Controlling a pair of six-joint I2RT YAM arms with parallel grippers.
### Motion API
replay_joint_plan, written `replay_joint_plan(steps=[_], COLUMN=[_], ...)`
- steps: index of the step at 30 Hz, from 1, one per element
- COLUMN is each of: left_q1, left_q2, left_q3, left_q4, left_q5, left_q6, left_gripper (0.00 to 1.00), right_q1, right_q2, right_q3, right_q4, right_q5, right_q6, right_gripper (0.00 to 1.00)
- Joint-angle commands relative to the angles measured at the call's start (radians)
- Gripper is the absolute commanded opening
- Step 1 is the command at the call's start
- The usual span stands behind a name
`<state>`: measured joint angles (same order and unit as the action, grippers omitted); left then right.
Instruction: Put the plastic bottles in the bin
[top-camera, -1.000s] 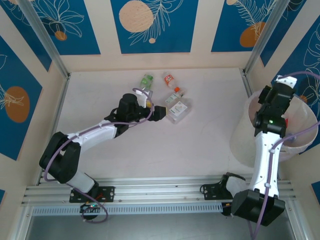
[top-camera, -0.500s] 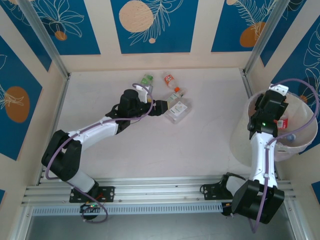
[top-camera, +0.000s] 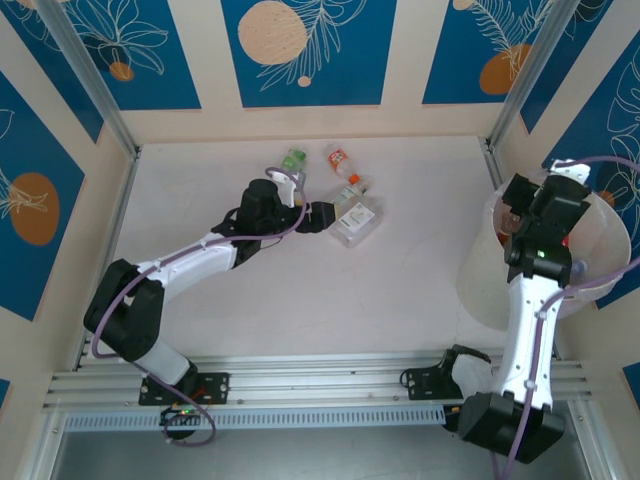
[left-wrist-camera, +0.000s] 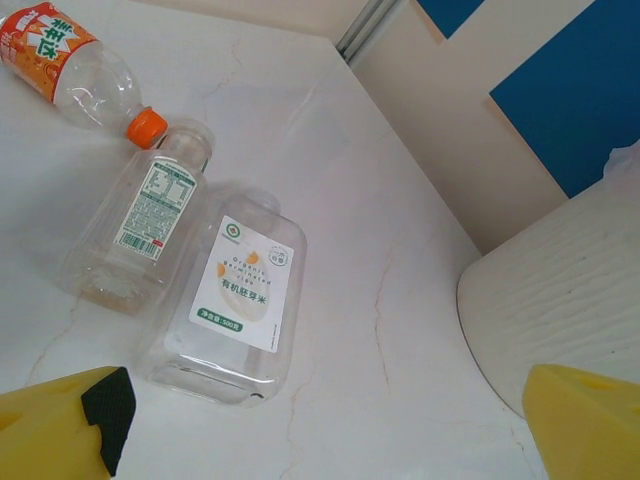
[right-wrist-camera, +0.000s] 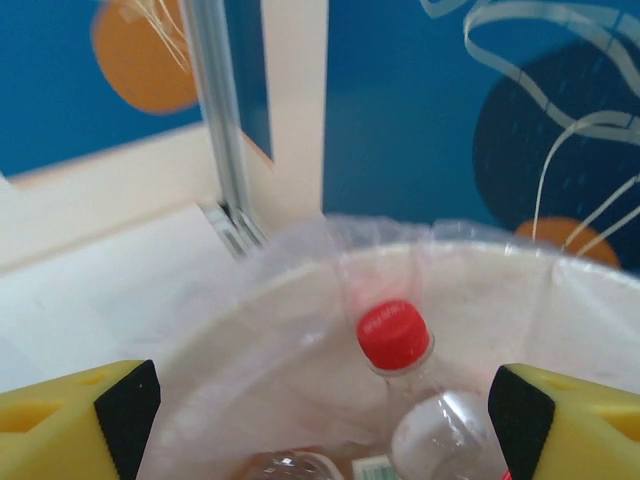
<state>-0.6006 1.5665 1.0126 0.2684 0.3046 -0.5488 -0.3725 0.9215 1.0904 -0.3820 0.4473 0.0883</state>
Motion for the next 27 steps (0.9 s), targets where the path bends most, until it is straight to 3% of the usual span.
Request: replay_joint_plan(steps=[1, 4, 8, 10, 15, 22, 27], left_q1=[0.006, 0.008, 0.027, 0.059, 0.144, 0.195, 0.206], left_q2=[0.013, 0.024, 0.058, 0.092, 0.179, 0.351, 0.492], left_q3=[0.039, 0.061, 0.165, 0.235, 0.337, 0.557, 0.736], left_q4=[-0.009, -0.043, -0.249, -0.359, -0.448, -0.649, -0.749], left_q5=[-0.014, -0.058, -0.260, -0.336, -0.342, -0.342, -0.310], left_q6=[0.012, 0.015, 0.075, 0.086, 0.127, 0.214, 0.256], left_gripper=[1.00, 1.00, 1.00, 1.00, 1.00, 1.00, 1.00], right_q1=[0.000, 0.000, 0.000, 0.001, 0.010, 0.037, 0.132], right_q2=[-0.043, -0.056, -0.095, -0.121, -0.189, -0.210, -0.175], right_q3=[0.033, 0.029, 0.044, 0.042, 0.006, -0.023, -0.039], right_q4=[-0.067, -0.078, -0.109, -0.108, -0.053, 0.012, 0.080], right_q5=[-0.111, -0.147, -0.234, -0.321, -0.512, -0.723, -0.979], right_q6=[0.065, 0.100, 0.176, 0.206, 0.285, 0.312, 0.300], right_gripper=[0.88, 0.90, 1.00, 0.99, 0.99, 1.00, 0.99])
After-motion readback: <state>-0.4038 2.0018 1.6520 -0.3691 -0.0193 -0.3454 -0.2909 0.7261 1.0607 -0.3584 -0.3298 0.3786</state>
